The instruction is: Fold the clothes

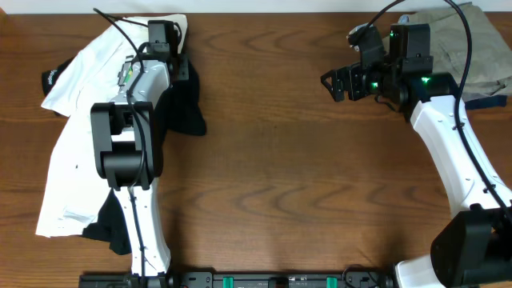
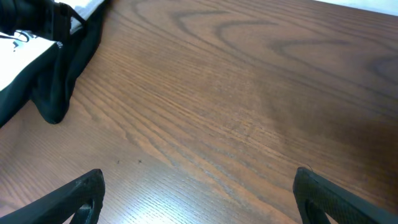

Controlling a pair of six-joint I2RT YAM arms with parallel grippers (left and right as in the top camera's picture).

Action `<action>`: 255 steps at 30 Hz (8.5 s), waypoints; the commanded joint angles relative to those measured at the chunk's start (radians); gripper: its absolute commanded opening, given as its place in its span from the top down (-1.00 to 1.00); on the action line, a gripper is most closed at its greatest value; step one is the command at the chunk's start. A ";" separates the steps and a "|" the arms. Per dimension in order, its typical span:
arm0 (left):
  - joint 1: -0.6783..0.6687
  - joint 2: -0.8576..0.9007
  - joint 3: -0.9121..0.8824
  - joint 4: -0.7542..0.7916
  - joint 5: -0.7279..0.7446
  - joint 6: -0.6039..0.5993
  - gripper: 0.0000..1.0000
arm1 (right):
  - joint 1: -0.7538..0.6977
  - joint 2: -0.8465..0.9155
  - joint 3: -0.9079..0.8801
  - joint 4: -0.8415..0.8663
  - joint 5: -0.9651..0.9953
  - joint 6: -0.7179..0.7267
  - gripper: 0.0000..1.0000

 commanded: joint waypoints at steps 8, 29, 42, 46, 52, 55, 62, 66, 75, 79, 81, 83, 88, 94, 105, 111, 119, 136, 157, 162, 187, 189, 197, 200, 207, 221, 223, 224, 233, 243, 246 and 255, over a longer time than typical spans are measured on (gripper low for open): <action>0.016 0.022 0.007 0.043 0.002 0.017 -0.05 | 0.010 0.009 -0.001 0.022 -0.006 0.015 -0.90; 0.016 -0.197 0.008 0.052 -0.002 0.013 0.87 | 0.010 0.009 -0.001 0.027 -0.008 0.015 -0.89; -0.013 -0.498 0.008 -0.100 -0.001 0.013 0.88 | 0.010 0.008 -0.001 0.023 -0.035 0.015 -0.88; -0.043 -0.567 0.008 -0.135 -0.002 0.014 0.88 | 0.008 0.003 -0.001 0.026 -0.042 0.035 -0.88; -0.071 -0.730 0.008 -0.146 -0.001 -0.004 0.88 | 0.008 -0.029 -0.001 0.014 -0.053 0.041 -0.89; -0.094 -0.812 0.008 -0.157 0.018 -0.028 0.88 | 0.008 -0.059 -0.001 0.008 -0.068 0.042 -0.91; -0.200 -0.934 0.008 -0.166 0.172 -0.074 0.88 | 0.005 -0.176 -0.001 -0.030 -0.068 0.054 -0.92; -0.277 -0.947 0.008 -0.166 0.243 -0.098 0.88 | 0.002 -0.256 -0.001 -0.090 -0.064 0.059 -0.91; -0.463 -0.938 0.007 -0.182 0.306 -0.127 0.88 | -0.045 -0.414 -0.001 -0.227 0.009 0.060 -0.92; -0.510 -0.935 0.007 -0.199 0.305 -0.126 0.88 | -0.076 -0.452 -0.001 -0.267 0.003 0.068 -0.89; -0.512 -0.930 0.007 -0.196 0.299 -0.126 0.88 | -0.077 -0.458 -0.001 -0.295 -0.006 0.067 -0.88; -0.512 -0.923 0.007 -0.194 0.287 -0.126 0.88 | -0.075 -0.457 -0.001 -0.324 -0.029 0.067 -0.87; -0.512 -0.896 0.007 -0.193 0.274 -0.127 0.88 | -0.075 -0.431 -0.002 -0.349 -0.090 0.031 -0.82; -0.512 -0.887 0.007 -0.189 0.275 -0.142 0.88 | -0.052 -0.336 -0.027 -0.333 -0.166 -0.060 -0.78; -0.512 -0.888 0.007 -0.182 0.275 -0.142 0.88 | 0.013 -0.076 -0.138 -0.132 -0.359 -0.190 -0.78; -0.512 -0.889 0.007 -0.182 0.275 -0.142 0.88 | 0.054 0.062 -0.169 -0.010 -0.491 -0.297 -0.79; -0.512 -0.889 0.007 -0.182 0.275 -0.142 0.88 | 0.146 0.218 -0.169 0.168 -0.543 -0.293 -0.68; -0.390 -0.938 0.007 -0.270 0.271 -0.142 0.88 | -0.026 -0.051 -0.150 0.128 -0.247 0.014 0.98; -0.238 -1.135 0.007 -0.325 0.301 -0.169 0.88 | -0.043 -0.589 0.108 -0.313 0.012 -0.016 0.98; -0.238 -1.089 0.007 -0.408 0.271 -0.159 0.88 | -0.043 -0.518 0.108 -0.333 0.012 -0.016 0.98; -0.236 -0.648 0.007 -0.421 0.136 -0.114 0.69 | -0.037 0.130 0.108 -0.108 0.011 0.012 0.97; -0.236 -0.645 0.007 -0.422 0.136 -0.114 0.66 | -0.037 0.164 0.108 -0.086 0.012 0.012 0.97; -0.239 -0.645 0.007 -0.422 0.138 -0.130 0.66 | -0.051 0.266 0.108 0.011 0.146 0.106 0.97; -0.255 -0.643 0.007 -0.439 0.192 -0.145 0.66 | -0.061 0.286 0.108 0.026 0.197 0.143 0.97; -0.358 -0.629 0.007 -0.557 0.224 -0.145 0.66 | -0.092 0.299 0.108 0.056 0.229 0.180 0.97; -0.603 -0.606 -0.202 -0.625 0.248 -0.149 0.66 | -0.132 0.300 0.108 0.028 0.227 0.198 0.97; -0.620 -0.598 -0.233 -0.619 0.251 -0.149 0.66 | -0.132 0.300 0.108 0.024 0.224 0.198 0.97; -0.626 -0.592 -0.248 -0.618 0.250 -0.149 0.66 | -0.132 0.300 0.108 0.022 0.220 0.198 0.97; -0.655 -0.492 -0.275 -0.624 0.328 -0.074 0.35 | -0.132 0.300 0.108 0.016 0.220 0.198 0.97; -0.616 -0.323 -0.275 -0.692 0.328 0.066 0.20 | -0.132 0.300 0.108 0.005 0.221 0.194 0.96; -0.589 -0.324 -0.275 -0.692 0.329 0.066 0.12 | -0.132 0.300 0.108 0.006 0.221 0.194 0.95; -0.577 -0.324 -0.275 -0.731 0.499 0.110 0.07 | -0.132 0.300 0.108 0.007 0.221 0.193 0.95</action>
